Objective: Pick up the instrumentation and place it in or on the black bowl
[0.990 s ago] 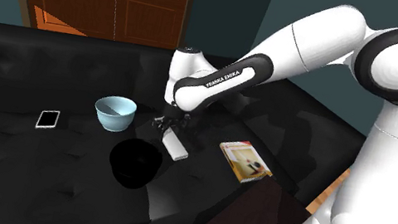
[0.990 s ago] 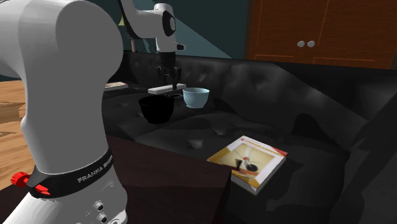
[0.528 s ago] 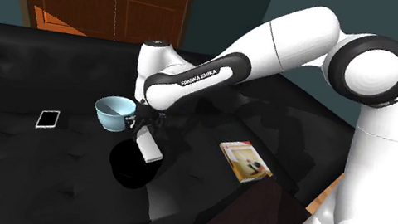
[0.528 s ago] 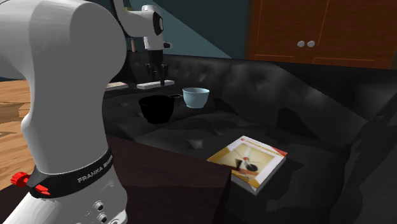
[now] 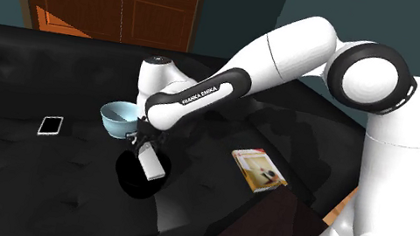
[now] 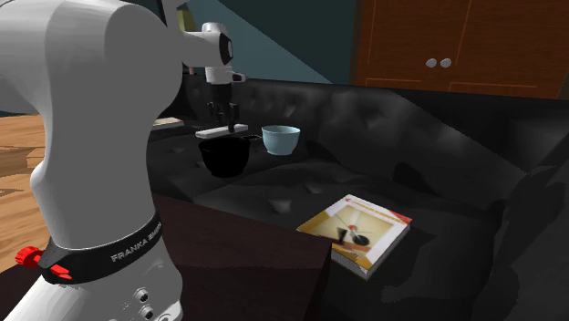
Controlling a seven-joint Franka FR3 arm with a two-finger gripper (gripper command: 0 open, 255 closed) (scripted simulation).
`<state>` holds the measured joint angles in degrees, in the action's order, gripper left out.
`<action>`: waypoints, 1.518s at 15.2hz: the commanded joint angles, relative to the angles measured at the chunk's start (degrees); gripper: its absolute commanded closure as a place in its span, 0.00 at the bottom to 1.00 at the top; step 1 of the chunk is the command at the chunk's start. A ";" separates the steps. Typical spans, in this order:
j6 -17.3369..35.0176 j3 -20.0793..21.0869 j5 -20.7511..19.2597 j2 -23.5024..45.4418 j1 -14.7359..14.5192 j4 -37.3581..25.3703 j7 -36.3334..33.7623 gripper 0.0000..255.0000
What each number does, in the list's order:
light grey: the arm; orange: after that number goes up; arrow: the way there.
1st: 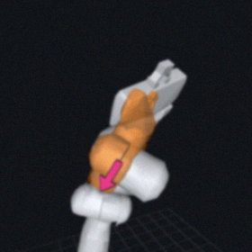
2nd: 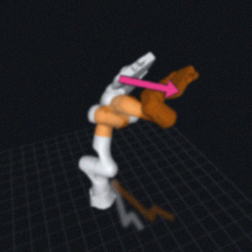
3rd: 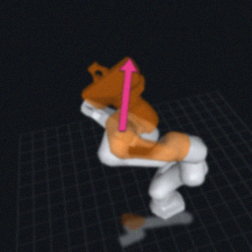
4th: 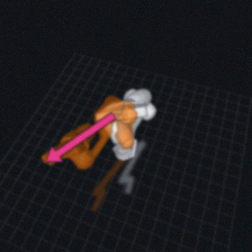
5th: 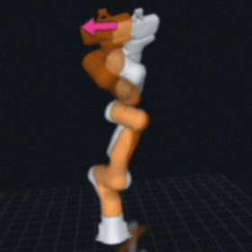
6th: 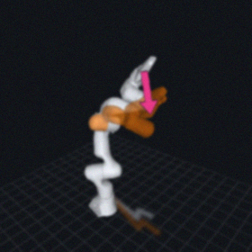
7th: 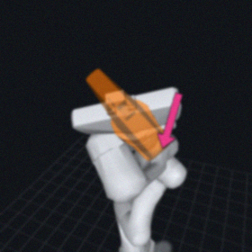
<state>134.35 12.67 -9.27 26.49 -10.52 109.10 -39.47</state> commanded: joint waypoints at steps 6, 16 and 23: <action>4.20 -0.82 -1.27 3.87 -0.58 0.36 -0.90 1.00; 4.22 -0.81 -1.28 3.88 -0.60 0.37 -0.93 0.00; -0.02 0.07 0.01 -0.14 -0.01 0.08 -0.08 0.00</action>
<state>135.56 12.56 -9.57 27.14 -10.68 109.56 -39.81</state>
